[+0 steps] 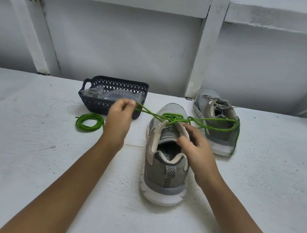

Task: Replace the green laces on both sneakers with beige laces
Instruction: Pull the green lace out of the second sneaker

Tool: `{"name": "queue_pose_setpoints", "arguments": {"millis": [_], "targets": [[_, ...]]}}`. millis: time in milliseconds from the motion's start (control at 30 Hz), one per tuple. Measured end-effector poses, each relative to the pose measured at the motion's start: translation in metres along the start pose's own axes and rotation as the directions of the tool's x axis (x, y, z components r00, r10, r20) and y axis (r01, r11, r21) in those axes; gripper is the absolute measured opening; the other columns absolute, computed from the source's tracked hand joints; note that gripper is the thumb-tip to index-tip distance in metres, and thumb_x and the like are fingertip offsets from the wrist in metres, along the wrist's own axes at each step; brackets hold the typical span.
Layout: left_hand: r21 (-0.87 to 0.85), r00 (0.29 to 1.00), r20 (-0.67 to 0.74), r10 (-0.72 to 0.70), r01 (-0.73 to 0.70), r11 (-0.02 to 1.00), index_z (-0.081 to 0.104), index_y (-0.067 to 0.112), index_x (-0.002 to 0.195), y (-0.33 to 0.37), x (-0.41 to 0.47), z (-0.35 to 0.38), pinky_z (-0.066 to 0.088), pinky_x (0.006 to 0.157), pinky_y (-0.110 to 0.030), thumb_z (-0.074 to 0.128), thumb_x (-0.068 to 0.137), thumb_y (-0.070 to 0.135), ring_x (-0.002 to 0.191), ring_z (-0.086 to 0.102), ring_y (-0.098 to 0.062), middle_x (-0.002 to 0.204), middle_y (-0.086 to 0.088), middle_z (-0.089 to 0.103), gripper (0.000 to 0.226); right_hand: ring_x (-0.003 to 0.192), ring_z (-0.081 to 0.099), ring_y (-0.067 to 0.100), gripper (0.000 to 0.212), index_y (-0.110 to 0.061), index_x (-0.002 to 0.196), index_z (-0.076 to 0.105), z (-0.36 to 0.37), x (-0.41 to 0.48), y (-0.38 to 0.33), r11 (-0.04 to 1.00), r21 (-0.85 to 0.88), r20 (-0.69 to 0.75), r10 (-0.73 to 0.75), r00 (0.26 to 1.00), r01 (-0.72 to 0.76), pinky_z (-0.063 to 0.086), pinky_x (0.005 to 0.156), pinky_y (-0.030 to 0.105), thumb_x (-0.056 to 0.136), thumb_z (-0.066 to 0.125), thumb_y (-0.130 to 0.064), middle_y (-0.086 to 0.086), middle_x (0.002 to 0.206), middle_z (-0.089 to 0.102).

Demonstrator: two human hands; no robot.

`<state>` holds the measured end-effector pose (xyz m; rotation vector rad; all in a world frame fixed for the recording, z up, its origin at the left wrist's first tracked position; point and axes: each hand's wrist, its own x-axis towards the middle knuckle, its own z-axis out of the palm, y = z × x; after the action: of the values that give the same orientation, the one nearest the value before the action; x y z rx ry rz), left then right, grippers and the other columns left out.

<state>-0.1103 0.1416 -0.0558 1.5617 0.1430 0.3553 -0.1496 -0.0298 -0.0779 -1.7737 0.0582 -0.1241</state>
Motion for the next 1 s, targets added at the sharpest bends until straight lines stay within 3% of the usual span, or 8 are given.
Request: {"name": "queue_pose_setpoints", "arguments": {"millis": [100, 200, 400, 533, 667, 733, 900, 1000], "targets": [[0.099, 0.977, -0.058, 0.204, -0.198, 0.975, 0.057, 0.02, 0.095, 0.0, -0.002, -0.005, 0.043, 0.082, -0.019, 0.05, 0.095, 0.008, 0.085, 0.052, 0.001, 0.093, 0.005, 0.057, 0.014, 0.115, 0.055, 0.009, 0.061, -0.025, 0.123, 0.06, 0.0, 0.001, 0.002, 1.0, 0.006, -0.01, 0.005, 1.0, -0.005, 0.043, 0.104, 0.038, 0.062, 0.054, -0.032, -0.004, 0.124, 0.059], [0.258, 0.869, 0.14, 0.475, -0.496, 0.829, 0.065, 0.019, 0.102, -0.005, -0.007, -0.003, 0.042, 0.086, -0.015, 0.052, 0.09, 0.013, 0.097, 0.053, -0.005, 0.105, 0.003, 0.055, 0.019, 0.115, 0.055, 0.01, 0.062, -0.024, 0.123, 0.06, 0.001, 0.002, 0.003, 1.0, 0.01, -0.009, -0.002, 1.0, 0.002, 0.043, 0.104, 0.038, 0.062, 0.054, -0.032, -0.003, 0.125, 0.058], [0.342, 0.868, 0.387, 0.31, -0.448, 0.826, 0.07, 0.022, 0.088, -0.016, -0.012, 0.004, 0.045, 0.083, -0.021, 0.062, 0.09, 0.016, 0.086, 0.059, -0.004, 0.088, 0.011, 0.065, 0.01, 0.115, 0.056, 0.01, 0.065, -0.024, 0.121, 0.061, 0.003, 0.004, 0.006, 1.0, 0.01, -0.014, -0.022, 1.0, 0.022, 0.044, 0.103, 0.04, 0.058, 0.055, -0.039, -0.003, 0.123, 0.06], [0.321, 0.916, 0.23, 0.33, -0.391, 0.862, 0.06, 0.018, 0.084, -0.005, -0.011, 0.0, 0.039, 0.066, -0.005, 0.056, 0.093, 0.014, 0.072, 0.053, 0.004, 0.08, 0.012, 0.059, 0.01, 0.115, 0.055, 0.01, 0.058, -0.026, 0.12, 0.061, 0.001, 0.004, 0.007, 1.0, 0.021, -0.014, -0.011, 1.0, 0.011, 0.044, 0.103, 0.039, 0.063, 0.055, -0.034, -0.004, 0.123, 0.06], [0.044, 0.968, -0.18, 0.177, -0.172, 0.984, 0.05, 0.018, 0.074, 0.005, -0.005, -0.008, 0.038, 0.055, -0.012, 0.045, 0.094, 0.008, 0.061, 0.042, -0.003, 0.071, 0.004, 0.049, 0.024, 0.11, 0.058, 0.011, 0.041, -0.033, 0.107, 0.063, 0.001, 0.003, 0.005, 0.999, 0.049, 0.003, -0.023, 1.0, 0.023, 0.045, 0.101, 0.038, 0.067, 0.056, -0.028, -0.005, 0.116, 0.064], [0.045, 0.955, -0.22, 0.201, -0.196, 0.98, 0.05, 0.017, 0.077, 0.002, -0.002, -0.01, 0.037, 0.06, -0.018, 0.045, 0.092, 0.006, 0.063, 0.041, -0.003, 0.076, 0.003, 0.048, 0.019, 0.106, 0.059, 0.01, 0.034, -0.033, 0.106, 0.063, 0.0, 0.002, 0.005, 0.996, 0.085, -0.001, -0.023, 1.0, 0.023, 0.046, 0.1, 0.037, 0.077, 0.059, -0.017, -0.007, 0.112, 0.065], [0.501, 0.793, 0.231, 0.564, -0.594, 0.63, 0.069, 0.017, 0.102, -0.016, -0.007, 0.001, 0.034, 0.09, -0.031, 0.048, 0.084, 0.032, 0.103, 0.048, -0.012, 0.107, 0.003, 0.057, 0.032, 0.108, 0.06, 0.009, 0.046, -0.028, 0.11, 0.063, 0.003, 0.003, 0.004, 0.994, 0.103, -0.017, -0.02, 1.0, 0.022, 0.047, 0.1, 0.037, 0.064, 0.056, -0.026, -0.008, 0.114, 0.065], [0.387, 0.838, 0.374, 0.397, -0.531, 0.754, 0.071, 0.019, 0.091, -0.018, -0.013, 0.007, 0.041, 0.089, -0.029, 0.056, 0.088, 0.03, 0.096, 0.057, -0.01, 0.095, 0.008, 0.062, 0.019, 0.109, 0.059, 0.009, 0.046, -0.025, 0.111, 0.064, 0.002, 0.002, 0.004, 0.993, 0.113, -0.022, -0.035, 0.999, 0.037, 0.046, 0.101, 0.038, 0.066, 0.056, -0.024, -0.007, 0.116, 0.065]]}}
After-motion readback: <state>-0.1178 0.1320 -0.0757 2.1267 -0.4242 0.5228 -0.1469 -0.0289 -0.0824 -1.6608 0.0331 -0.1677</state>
